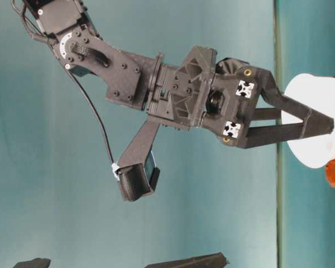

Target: Put the paper cup into the moved red handle cup holder.

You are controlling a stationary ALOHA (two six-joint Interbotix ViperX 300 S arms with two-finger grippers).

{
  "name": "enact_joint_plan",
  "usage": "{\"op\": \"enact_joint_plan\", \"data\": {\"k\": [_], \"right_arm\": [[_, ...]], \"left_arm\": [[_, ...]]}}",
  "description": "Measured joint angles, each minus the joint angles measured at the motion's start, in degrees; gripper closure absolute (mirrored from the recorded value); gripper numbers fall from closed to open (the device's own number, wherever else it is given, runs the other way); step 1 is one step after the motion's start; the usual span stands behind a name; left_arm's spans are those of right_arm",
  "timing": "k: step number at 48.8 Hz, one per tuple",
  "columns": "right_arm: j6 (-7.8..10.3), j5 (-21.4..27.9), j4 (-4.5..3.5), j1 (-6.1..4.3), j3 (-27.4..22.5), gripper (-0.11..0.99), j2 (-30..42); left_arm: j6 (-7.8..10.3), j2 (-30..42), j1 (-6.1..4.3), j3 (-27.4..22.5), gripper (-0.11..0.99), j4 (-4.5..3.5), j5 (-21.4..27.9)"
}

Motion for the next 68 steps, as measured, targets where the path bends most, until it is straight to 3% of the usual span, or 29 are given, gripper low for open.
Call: {"op": "enact_joint_plan", "data": {"k": [24,37,46,51,68], "right_arm": [[-0.53,2.81,-0.53,-0.44,-3.52,-0.06,0.0],[-3.43,3.34,-0.62,-0.44,-4.31,-0.06,-3.6],[-6.06,-0.18,-0.62,-0.44,-3.78,-0.06,-8.09],[-7.29,-2.02,-0.62,-0.35,-2.02,-0.06,-10.2],[-8.0,-12.74,-0.62,1.23,7.65,-0.06,-16.79]], "left_arm": [[0.09,0.0,0.0,0.0,-0.06,0.0,0.0],[-0.53,-0.09,0.0,0.0,-0.06,0.0,0.0],[-2.37,-0.18,0.0,-0.09,-0.06,0.0,0.0],[-2.55,-0.53,0.0,0.0,-0.06,0.0,-0.35],[-2.55,-2.02,0.0,0.0,-0.06,0.0,-2.72]]}}
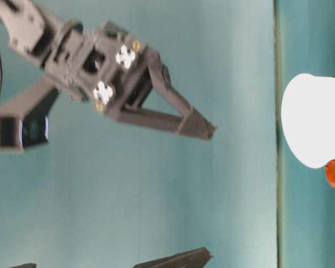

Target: Put the paper cup into the moved red handle cup holder.

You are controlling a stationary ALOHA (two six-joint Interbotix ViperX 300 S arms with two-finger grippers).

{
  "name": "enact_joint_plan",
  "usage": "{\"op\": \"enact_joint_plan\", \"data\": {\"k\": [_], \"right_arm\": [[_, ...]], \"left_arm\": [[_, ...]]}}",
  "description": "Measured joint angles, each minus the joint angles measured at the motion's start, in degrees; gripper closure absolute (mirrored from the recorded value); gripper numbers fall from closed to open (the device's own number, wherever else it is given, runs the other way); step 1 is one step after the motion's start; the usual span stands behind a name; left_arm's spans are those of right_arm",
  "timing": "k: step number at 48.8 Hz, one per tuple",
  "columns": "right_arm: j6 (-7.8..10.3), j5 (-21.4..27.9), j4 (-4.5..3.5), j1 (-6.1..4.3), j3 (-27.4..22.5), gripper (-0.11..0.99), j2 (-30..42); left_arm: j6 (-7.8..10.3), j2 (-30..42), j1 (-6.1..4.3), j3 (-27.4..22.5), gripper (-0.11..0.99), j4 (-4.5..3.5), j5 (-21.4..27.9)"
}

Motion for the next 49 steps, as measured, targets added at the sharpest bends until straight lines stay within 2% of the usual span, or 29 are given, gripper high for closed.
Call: {"op": "enact_joint_plan", "data": {"k": [10,16,25,43,49], "right_arm": [[-1.76,-10.72,0.0,1.23,7.38,-0.06,-5.98],[-3.78,-15.73,0.0,1.23,12.13,-0.06,-10.02],[-4.83,-20.57,0.0,1.32,18.37,-0.06,-16.17],[-5.01,-21.97,0.0,1.32,25.4,-0.06,-24.96],[-5.01,-22.41,0.0,0.79,27.33,-0.06,-27.69]], "left_arm": [[-0.09,-0.09,0.0,0.0,-0.06,0.0,-0.09],[-0.09,-0.09,0.0,0.0,-0.06,0.0,-0.09],[-0.09,-0.79,0.0,0.0,-0.06,0.0,-0.18],[-0.26,-0.97,-0.35,0.0,-0.06,0.0,-0.09],[-0.35,-0.88,-0.53,0.0,-0.06,0.0,-0.09]]}}
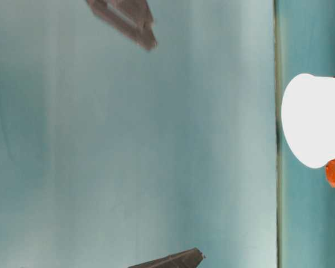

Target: Put the paper cup into the moved red handle cup holder.

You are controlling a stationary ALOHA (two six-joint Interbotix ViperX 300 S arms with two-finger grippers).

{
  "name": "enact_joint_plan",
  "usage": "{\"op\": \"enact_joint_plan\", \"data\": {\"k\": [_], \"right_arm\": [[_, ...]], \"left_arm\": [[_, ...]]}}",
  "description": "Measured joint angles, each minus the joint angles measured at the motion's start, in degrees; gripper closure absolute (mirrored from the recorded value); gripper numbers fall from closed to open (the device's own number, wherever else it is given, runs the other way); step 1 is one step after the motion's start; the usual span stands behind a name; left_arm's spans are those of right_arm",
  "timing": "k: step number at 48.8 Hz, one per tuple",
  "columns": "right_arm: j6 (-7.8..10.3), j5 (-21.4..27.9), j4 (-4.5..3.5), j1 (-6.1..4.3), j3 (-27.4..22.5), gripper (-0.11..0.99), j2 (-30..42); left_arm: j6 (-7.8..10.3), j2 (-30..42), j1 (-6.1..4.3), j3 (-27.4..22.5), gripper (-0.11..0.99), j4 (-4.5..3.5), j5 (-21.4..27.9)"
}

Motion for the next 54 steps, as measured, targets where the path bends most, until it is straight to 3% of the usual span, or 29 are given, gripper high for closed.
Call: {"op": "enact_joint_plan", "data": {"k": [9,24,54], "right_arm": [[0.0,-2.02,0.0,-0.7,3.16,-0.06,-3.96],[0.0,-2.99,0.0,-0.7,5.98,-0.06,-7.65],[0.0,-2.99,0.0,-1.14,7.29,-0.06,-10.63]], "left_arm": [[-0.09,0.0,-0.18,0.09,-0.06,0.0,0.0],[-0.18,-0.09,-0.35,0.0,-0.06,0.0,0.0],[-0.18,0.0,-0.35,0.09,-0.06,0.0,0.0]]}}
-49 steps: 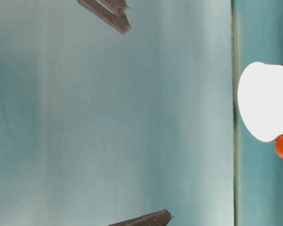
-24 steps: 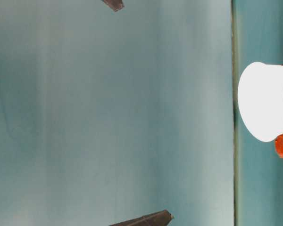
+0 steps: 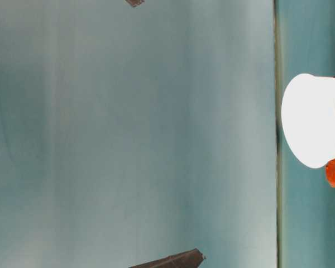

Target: Put the paper cup into the moved red handle cup holder.

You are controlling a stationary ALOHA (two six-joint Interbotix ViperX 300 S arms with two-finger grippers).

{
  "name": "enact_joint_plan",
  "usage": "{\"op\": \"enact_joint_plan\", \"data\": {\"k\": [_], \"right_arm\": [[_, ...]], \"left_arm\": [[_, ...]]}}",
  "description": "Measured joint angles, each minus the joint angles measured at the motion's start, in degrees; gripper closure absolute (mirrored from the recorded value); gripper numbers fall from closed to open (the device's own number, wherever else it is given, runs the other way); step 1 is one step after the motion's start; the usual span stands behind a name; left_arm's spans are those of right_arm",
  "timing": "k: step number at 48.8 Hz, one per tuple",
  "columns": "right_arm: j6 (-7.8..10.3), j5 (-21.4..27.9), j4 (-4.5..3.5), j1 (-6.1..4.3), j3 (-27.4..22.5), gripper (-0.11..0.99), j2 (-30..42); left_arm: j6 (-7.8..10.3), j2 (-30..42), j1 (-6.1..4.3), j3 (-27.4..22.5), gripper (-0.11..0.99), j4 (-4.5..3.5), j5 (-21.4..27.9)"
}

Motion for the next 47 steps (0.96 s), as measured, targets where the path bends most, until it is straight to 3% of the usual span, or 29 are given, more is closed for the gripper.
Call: {"op": "enact_joint_plan", "data": {"k": [47], "right_arm": [[0.0,-0.09,0.0,-0.09,0.35,-0.05,-0.7]], "left_arm": [[0.0,-0.09,0.0,-0.09,-0.06,0.0,-0.09]]}}
